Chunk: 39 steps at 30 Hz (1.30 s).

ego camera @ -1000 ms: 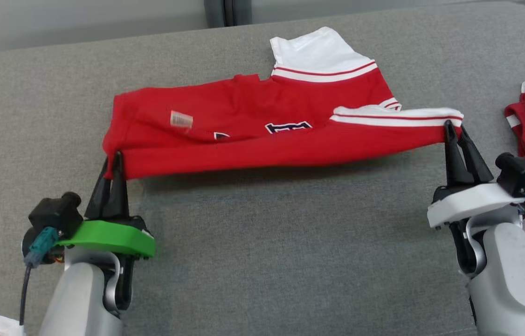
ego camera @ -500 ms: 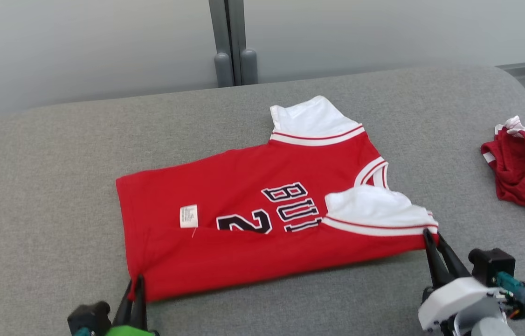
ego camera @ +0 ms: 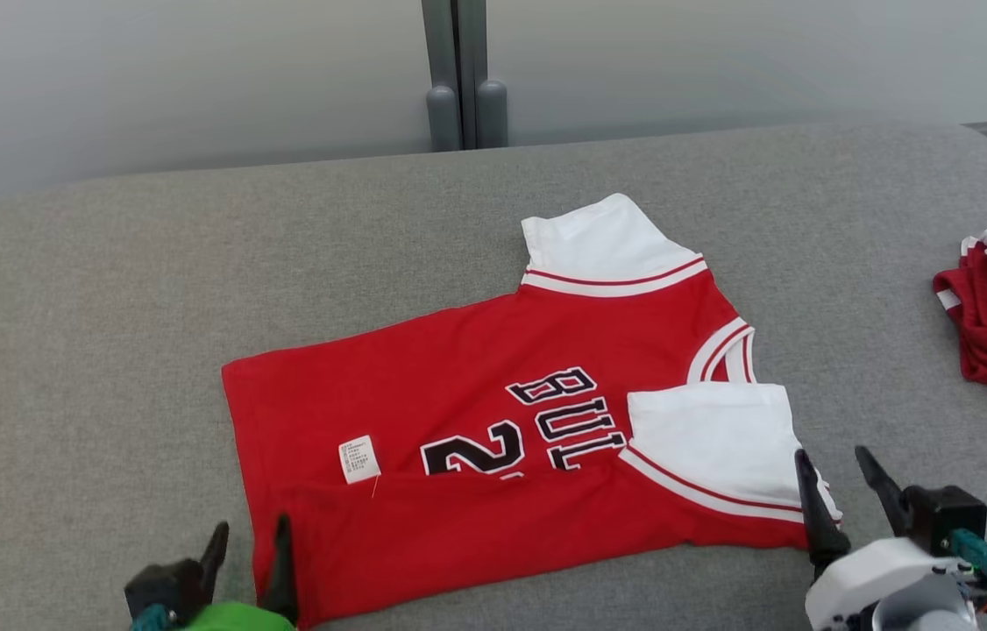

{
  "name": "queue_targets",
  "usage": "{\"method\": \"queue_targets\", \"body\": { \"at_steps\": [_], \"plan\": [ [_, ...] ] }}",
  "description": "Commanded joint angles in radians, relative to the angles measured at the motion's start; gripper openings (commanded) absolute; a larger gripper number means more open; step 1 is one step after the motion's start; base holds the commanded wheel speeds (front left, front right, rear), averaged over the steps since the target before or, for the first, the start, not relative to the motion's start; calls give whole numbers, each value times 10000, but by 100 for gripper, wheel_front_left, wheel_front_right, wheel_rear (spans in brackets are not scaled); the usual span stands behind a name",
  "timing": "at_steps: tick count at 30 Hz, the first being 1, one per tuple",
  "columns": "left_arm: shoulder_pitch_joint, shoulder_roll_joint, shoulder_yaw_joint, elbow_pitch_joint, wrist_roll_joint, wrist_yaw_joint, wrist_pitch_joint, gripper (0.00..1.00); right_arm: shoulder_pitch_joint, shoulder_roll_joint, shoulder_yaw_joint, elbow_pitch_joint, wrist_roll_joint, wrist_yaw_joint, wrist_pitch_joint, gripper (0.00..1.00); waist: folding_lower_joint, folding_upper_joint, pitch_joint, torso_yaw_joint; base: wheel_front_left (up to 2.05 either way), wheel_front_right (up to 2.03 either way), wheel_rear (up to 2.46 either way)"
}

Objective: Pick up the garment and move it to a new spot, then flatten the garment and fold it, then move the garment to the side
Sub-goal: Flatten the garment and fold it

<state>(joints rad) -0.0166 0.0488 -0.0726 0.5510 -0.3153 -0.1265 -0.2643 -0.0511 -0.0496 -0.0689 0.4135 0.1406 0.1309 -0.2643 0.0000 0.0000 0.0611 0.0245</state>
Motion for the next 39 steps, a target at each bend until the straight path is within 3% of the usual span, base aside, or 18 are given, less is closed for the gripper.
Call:
{"method": "queue_targets", "body": {
  "at_steps": [1, 7, 13, 25, 26, 27, 28, 35, 39],
  "plan": [
    [-396, 52, 160, -93, 73, -3, 11, 100, -296, -31, -98, -116, -156, -7, 3, 100, 0, 0, 352, 11, 0, 0, 0],
    [-2198, 284, 516, 223, 424, -45, 11, 100, -1730, -32, -126, -124, -907, -7, 5, 100, 0, 0, 1200, 4, 0, 0, 0],
    [-4020, 864, 93, 1087, 385, -58, 12, 100, -3416, -38, 183, 444, -1498, -9, 5, 100, 0, 0, 2173, -83, 0, 0, 0],
    [-5342, 1223, -499, 2623, -12, -55, 17, 100, -6071, -40, 532, 2015, -2421, -9, 66, 100, 0, 0, 3294, 29, 0, 0, 0],
    [-5329, 1198, -604, 2698, -126, -55, 21, 89, -6302, -35, 558, 2182, -2554, -9, 133, 100, 0, 0, 3333, 53, 0, 0, 0],
    [-5351, 1190, -754, 2762, -245, -55, 31, 63, -6600, -32, 546, 2380, -2634, -9, 235, 100, 0, 0, 3392, 98, 0, 0, 0],
    [-5389, 1204, -861, 2756, -310, -55, 31, 0, -6853, -35, 528, 2514, -2710, -9, 302, 100, 0, 0, 3441, 138, 0, 0, 0],
    [-5764, 1235, -1561, 2290, -795, -54, 29, 0, -8828, -28, 394, 3857, -3444, -9, 1235, 100, 0, 0, 3852, 705, 0, 0, 0],
    [-5913, 1190, -1891, 1927, -961, -54, 20, 0, -9732, -40, -306, 4668, -3418, -9, 1834, 100, 0, 0, 4079, 1108, 0, 0, 0]
  ]
}}
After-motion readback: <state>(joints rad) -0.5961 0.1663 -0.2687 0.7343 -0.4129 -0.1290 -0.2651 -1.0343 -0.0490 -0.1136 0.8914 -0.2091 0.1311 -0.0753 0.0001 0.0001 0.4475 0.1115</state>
